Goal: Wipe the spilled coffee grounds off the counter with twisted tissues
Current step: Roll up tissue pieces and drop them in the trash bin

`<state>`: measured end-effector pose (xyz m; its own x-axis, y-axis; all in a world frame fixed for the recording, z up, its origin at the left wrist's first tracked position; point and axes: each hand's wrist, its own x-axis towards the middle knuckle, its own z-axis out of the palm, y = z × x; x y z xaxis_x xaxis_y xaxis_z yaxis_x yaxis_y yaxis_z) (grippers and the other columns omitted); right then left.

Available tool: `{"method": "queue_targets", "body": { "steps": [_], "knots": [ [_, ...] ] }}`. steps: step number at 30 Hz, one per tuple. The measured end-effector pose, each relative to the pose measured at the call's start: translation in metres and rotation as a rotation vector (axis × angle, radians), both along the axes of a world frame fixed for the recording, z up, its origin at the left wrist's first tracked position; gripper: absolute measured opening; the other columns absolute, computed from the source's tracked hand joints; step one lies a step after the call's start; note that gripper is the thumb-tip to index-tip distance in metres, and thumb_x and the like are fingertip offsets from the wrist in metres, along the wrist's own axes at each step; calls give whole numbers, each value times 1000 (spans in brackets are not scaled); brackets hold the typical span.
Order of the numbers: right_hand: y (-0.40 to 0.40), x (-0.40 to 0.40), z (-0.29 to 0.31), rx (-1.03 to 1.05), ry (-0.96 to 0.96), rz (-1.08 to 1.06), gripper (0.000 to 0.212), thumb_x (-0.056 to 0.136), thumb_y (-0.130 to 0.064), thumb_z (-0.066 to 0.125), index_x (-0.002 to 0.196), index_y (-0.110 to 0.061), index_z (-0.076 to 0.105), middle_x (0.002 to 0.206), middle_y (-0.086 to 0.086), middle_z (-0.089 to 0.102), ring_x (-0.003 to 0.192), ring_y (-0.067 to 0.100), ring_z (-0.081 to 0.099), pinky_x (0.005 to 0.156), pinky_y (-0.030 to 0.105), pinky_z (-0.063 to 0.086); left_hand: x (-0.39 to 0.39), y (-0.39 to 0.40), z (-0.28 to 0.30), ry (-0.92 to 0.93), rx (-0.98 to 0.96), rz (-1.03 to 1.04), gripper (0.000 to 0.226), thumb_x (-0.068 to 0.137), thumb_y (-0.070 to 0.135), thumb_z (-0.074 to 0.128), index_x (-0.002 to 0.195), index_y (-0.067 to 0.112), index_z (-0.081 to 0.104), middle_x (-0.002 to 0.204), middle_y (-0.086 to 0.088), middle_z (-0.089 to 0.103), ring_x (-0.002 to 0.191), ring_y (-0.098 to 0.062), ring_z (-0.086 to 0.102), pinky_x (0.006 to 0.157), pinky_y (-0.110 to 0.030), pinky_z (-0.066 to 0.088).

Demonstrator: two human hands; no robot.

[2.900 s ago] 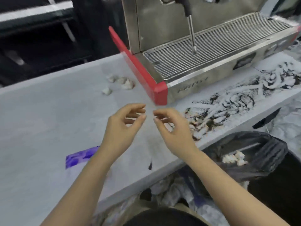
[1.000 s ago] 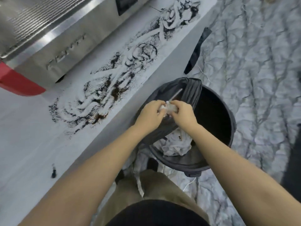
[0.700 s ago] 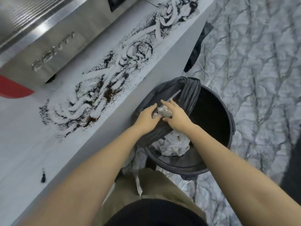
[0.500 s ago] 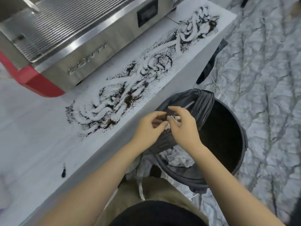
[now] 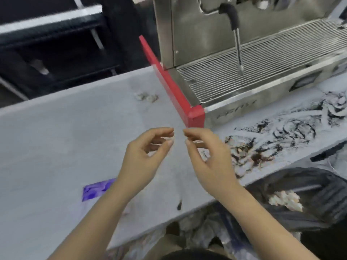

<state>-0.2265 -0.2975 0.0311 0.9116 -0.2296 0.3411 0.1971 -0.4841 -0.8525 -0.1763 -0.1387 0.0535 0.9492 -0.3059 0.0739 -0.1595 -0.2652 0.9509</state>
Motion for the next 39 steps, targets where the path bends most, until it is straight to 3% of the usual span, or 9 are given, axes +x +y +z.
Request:
{"method": "queue_targets", "body": {
  "steps": [5,9,13,18,24,28,32,35,39],
  "knots": [
    [63,87,-4,-4,7,61,28,95,-14,58,122,-19,61,115,-7,62,108,5,57,92,29,50,80,60,11,-102,18,96,20,93,17,66,112,22,71,109,9,73,98,-8,68,85,-23,54],
    [91,163,-27,-129,111,36,40,95,-15,54,133,-25,50,140,-2,49,134,14,40,110,31,35,163,83,-14,-195,164,105,31,93,21,66,123,24,65,122,12,65,104,-3,63,86,-20,53],
    [99,236,-55,-295,325,-16,56,96,-7,45,148,-19,31,162,8,10,149,26,5,120,40,17,246,84,-62,-323,544,-100,55,95,28,60,148,26,41,155,3,39,140,-18,37,116,-36,34],
    [90,295,-92,-469,532,-11,59,99,-2,33,154,-8,13,163,10,-5,150,27,-7,121,34,1,308,67,-112,-344,823,-350,69,92,12,52,155,20,25,165,-7,14,146,-32,27,113,-45,36],
    [85,276,-107,-556,470,23,42,102,-3,34,144,-1,38,155,14,31,146,26,23,119,31,18,291,73,-127,-401,781,-328,41,102,19,46,143,18,51,154,-9,42,139,-29,44,111,-41,41],
    [81,227,-102,-537,397,98,32,93,0,49,121,0,64,138,18,53,130,33,47,108,36,39,242,91,-121,-442,690,-321,32,96,9,56,127,12,66,138,-10,60,125,-30,59,104,-40,49],
    [77,155,-80,-432,231,80,22,88,-3,61,107,-4,72,124,16,65,116,31,61,100,38,48,182,98,-95,-241,516,-273,28,91,2,60,116,11,72,121,-4,70,112,-16,67,97,-23,50],
    [65,93,-58,-298,111,31,19,86,-5,68,104,-8,74,119,9,68,109,18,65,97,26,48,128,87,-62,-32,333,-197,24,94,12,64,115,18,73,115,8,71,101,2,65,87,-8,48],
    [26,11,-34,-131,74,-62,22,87,-13,71,109,-14,73,120,-1,67,102,1,63,91,20,51,55,45,-30,101,144,-255,24,92,14,68,112,24,74,109,15,74,100,-4,69,94,-29,55]
  ]
}}
